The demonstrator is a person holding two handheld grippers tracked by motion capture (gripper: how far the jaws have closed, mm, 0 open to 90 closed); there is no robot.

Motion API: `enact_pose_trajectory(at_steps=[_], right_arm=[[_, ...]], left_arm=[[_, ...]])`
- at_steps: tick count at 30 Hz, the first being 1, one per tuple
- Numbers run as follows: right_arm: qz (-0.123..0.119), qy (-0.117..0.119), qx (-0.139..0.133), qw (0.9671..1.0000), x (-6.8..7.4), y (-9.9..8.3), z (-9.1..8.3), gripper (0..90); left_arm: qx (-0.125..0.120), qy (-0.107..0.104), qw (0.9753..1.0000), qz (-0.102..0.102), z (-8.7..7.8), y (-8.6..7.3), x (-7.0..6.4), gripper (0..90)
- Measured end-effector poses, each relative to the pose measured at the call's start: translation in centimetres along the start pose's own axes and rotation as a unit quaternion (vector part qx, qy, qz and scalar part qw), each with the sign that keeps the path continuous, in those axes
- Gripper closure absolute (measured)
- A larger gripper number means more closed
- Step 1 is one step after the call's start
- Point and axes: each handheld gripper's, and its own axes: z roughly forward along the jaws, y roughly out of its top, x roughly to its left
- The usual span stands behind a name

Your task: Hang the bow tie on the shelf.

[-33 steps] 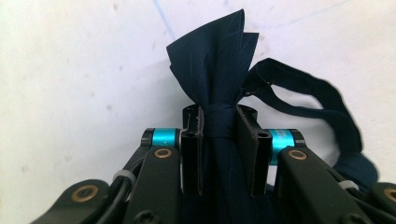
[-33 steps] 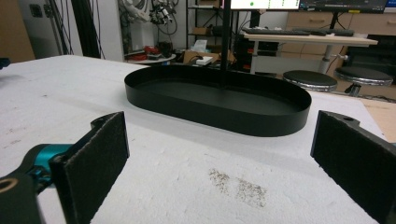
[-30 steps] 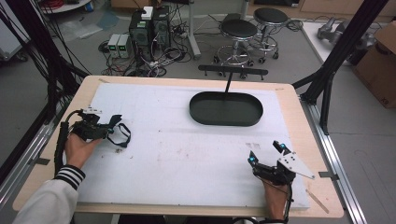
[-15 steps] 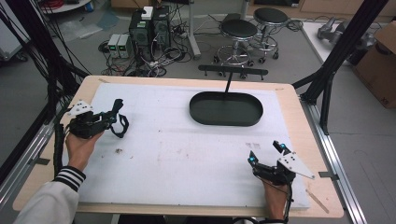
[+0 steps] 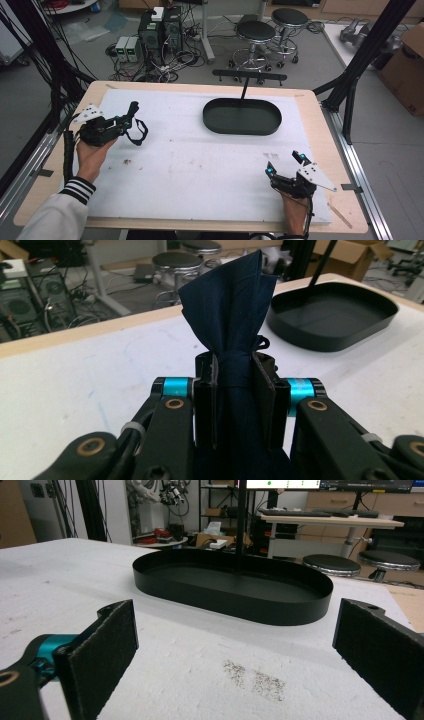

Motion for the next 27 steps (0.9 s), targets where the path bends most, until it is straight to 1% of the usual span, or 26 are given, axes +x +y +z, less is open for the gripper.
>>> enact_pose_trajectory(at_steps=[2,5,8,11,15,20,22,24,26,27], right_arm=[[-0.002,-0.001,0.000,1.0000,0.0,0.0,0.0,3.3],[-0.001,0.000,0.001,1.0000,0.0,0.0,0.0,3.3],[0.001,0.000,-0.001,1.0000,0.0,0.0,0.0,3.3],[0.001,0.000,-0.001,1.0000,0.0,0.0,0.0,3.3],[0.001,0.000,-0.002,1.0000,0.0,0.0,0.0,3.3],[0.004,0.001,-0.001,1.0000,0.0,0.0,0.0,3.3],[0.004,0.001,0.000,1.0000,0.0,0.0,0.0,3.3],[0.004,0.000,0.000,1.0000,0.0,0.0,0.0,3.3],[0.004,-0.001,0.000,1.0000,0.0,0.0,0.0,3.3],[0.003,-0.001,-0.001,1.0000,0.0,0.0,0.0,3.3]], left_arm=[[-0.004,-0.010,0.9999,0.005,0.4,0.5,-0.6,73.2],[-0.009,-0.019,0.9996,0.016,1.1,1.2,-1.6,73.2],[-0.019,-0.032,0.9992,0.016,1.8,1.7,-2.3,73.2],[-0.029,-0.041,0.9984,0.026,2.5,2.1,-3.0,73.2],[-0.037,-0.053,0.9976,0.026,3.5,2.2,-3.6,73.2],[-0.042,-0.064,0.9968,0.022,4.3,2.4,-4.0,73.3],[-0.045,-0.070,0.9964,0.018,4.5,2.6,-4.2,73.5],[-0.050,-0.076,0.9958,0.011,4.8,2.9,-4.4,73.6],[-0.048,-0.081,0.9954,0.019,5.2,3.3,-4.7,73.5],[-0.049,-0.084,0.9951,0.020,5.4,3.5,-4.9,73.6]])
